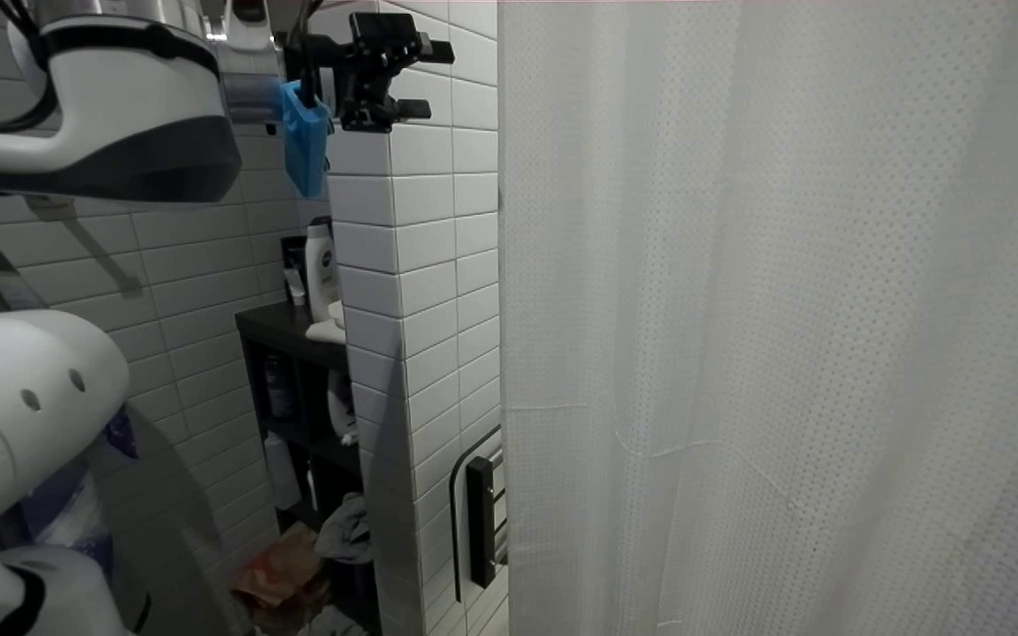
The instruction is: Slide the white shower curtain to the right
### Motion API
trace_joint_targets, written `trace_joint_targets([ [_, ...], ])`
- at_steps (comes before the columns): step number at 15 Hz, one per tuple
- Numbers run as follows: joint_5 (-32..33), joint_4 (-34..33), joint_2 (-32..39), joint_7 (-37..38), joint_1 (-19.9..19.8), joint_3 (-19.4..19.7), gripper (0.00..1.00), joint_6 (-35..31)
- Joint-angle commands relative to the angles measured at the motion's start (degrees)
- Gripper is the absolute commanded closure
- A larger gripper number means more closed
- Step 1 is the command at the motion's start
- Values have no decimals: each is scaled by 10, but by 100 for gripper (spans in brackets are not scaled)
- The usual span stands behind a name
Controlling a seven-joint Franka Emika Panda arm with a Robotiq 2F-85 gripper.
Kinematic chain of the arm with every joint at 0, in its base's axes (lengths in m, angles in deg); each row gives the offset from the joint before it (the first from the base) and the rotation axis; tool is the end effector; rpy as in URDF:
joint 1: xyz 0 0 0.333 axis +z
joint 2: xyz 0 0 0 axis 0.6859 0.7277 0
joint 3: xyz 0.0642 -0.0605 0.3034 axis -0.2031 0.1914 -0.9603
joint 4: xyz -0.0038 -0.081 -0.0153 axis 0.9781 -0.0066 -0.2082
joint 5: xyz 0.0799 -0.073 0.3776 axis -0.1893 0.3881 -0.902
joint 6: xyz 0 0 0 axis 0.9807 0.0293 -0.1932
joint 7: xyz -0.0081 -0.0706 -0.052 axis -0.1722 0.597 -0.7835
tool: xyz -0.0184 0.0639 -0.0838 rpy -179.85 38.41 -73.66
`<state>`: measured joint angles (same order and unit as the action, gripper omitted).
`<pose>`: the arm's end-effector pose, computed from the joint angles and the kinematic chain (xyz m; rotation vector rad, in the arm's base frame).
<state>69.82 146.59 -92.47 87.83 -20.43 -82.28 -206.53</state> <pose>0.3196 0.0108 0.5587 1.7401 -0.1144 1.4670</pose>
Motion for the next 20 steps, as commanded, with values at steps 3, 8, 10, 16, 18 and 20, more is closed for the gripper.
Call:
trace_joint_targets([
  [3, 30, 12, 5, 0, 10, 41, 0, -36],
  [8, 15, 10, -4, 24, -37, 28, 0, -85],
  [10, 5, 10, -2, 21, -16, 21, 0, -56],
  [16, -66, 23, -31, 19, -20, -32, 0, -53],
  [18, -105, 18, -37, 16, -34, -63, 0, -52],
  [20, -140, 14, -45, 18, -62, -94, 0, -61],
])
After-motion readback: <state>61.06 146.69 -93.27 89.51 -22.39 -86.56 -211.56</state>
